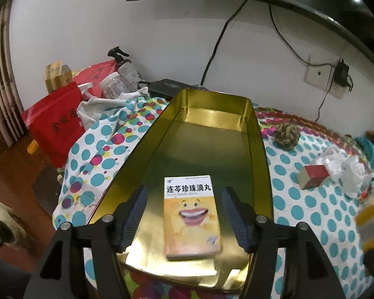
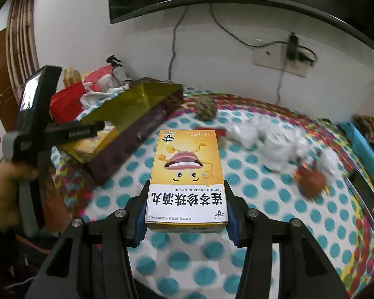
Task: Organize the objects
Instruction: 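Carry both yellow boxes into the gold tin tray and open both tools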
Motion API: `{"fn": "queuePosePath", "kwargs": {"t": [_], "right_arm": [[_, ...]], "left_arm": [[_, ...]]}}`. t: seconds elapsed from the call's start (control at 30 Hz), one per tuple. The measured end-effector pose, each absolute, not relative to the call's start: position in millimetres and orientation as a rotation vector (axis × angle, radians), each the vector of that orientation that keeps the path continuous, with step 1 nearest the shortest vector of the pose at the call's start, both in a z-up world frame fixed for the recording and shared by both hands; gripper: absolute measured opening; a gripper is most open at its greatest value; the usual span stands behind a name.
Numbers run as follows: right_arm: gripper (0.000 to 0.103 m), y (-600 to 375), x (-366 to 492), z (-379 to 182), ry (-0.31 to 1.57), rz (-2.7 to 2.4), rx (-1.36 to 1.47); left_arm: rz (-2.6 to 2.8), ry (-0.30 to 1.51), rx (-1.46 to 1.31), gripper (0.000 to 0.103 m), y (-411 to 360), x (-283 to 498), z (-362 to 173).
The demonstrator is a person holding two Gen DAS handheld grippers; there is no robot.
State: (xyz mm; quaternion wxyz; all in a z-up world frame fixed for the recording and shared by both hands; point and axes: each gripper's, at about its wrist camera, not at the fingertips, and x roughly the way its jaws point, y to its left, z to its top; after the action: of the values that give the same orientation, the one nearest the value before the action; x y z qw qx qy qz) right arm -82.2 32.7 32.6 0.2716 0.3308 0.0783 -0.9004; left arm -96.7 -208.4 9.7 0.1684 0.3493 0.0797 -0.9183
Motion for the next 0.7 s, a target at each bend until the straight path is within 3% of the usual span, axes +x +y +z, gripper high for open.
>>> {"fn": "queuePosePath", "kwargs": {"t": [0.07,0.57,0.67,0.7], "right_arm": [[0.048,12,-88,37,0.224,-2.409,0.884],[0.048,-153,-136,44,0.32,-2.303,0.921],[0.052,-170,-143,44,0.347,-2.309,0.918],[0.06,-172,-144,46,0.356,-2.329,0.911]], "left_arm": [[-2.61,0.207,0.989,0.072,-209,-90,12],[-2.585,0.373,0.907,0.072,-248,-40,21],[-2.58,0.397,0.908,0.072,-253,-41,19],[-2.58,0.399,0.91,0.072,-254,-42,17]]}}
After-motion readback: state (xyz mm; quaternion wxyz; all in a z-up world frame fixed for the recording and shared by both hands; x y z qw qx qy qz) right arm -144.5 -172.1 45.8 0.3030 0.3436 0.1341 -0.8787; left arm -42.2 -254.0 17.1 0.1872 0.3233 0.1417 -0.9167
